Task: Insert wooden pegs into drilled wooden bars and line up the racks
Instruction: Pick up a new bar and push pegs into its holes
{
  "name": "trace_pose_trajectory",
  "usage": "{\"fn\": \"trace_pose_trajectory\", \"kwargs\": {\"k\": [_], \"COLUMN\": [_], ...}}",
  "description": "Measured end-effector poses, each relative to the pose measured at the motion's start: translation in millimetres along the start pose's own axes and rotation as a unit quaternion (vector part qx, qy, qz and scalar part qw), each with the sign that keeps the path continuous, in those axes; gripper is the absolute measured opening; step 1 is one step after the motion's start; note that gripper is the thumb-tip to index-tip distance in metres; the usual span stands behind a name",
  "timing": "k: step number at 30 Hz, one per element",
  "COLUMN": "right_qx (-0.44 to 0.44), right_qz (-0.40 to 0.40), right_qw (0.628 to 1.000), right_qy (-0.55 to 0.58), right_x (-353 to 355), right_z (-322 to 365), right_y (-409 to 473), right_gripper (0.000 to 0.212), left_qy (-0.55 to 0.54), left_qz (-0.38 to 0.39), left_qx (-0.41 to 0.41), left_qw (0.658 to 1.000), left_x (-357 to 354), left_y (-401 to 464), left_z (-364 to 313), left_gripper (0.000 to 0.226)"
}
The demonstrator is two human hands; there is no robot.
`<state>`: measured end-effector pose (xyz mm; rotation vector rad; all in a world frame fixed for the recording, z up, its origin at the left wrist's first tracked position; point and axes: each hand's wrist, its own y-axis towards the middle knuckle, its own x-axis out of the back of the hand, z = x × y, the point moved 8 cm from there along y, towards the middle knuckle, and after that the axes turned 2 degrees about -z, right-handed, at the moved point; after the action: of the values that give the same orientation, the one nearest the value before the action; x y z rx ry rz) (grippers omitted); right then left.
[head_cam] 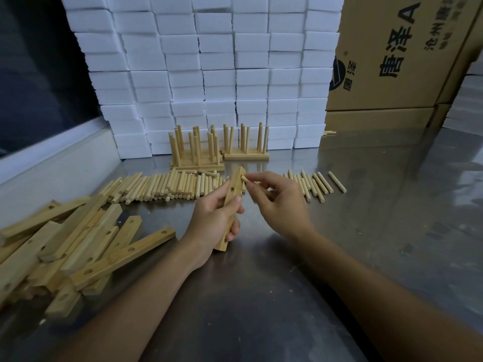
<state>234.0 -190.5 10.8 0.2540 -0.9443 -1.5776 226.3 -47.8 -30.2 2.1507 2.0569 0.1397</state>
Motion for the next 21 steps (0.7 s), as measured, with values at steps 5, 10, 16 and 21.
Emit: {"fn": "trace_pose_trajectory", "kwargs": {"k": [5, 10, 16, 21], "right_qx": [0.067, 0.054, -0.18, -0.263], "right_qz": [0.0, -0.004, 0.045, 0.051], "right_qw": [0.991, 0.982, 0.982, 0.95], "right_qy": [-0.114, -0.181, 0.04, 0.158], "right_x": [4, -1, -11, -14], "right_z": [11, 7, -26, -35], "right_y": [-1, -3, -3, -11], "right_gripper": [0.015, 0.014, 0.02, 0.022], "left_qy": [0.099, 0.164, 0.23, 0.265], "left_qz": [0.014, 0.005, 0.005, 0.007], "left_qx": [-0.043, -0.074, -0.121, -0.118], "left_qw": [0.994, 0.984, 0.966, 0.957], "left_x": [0, 0, 6, 4], "left_y": [-1, -1, 4, 6], "left_z": [-4, -10, -9, -5], "left_gripper": [0.048, 0.051, 0.053, 0.055]}}
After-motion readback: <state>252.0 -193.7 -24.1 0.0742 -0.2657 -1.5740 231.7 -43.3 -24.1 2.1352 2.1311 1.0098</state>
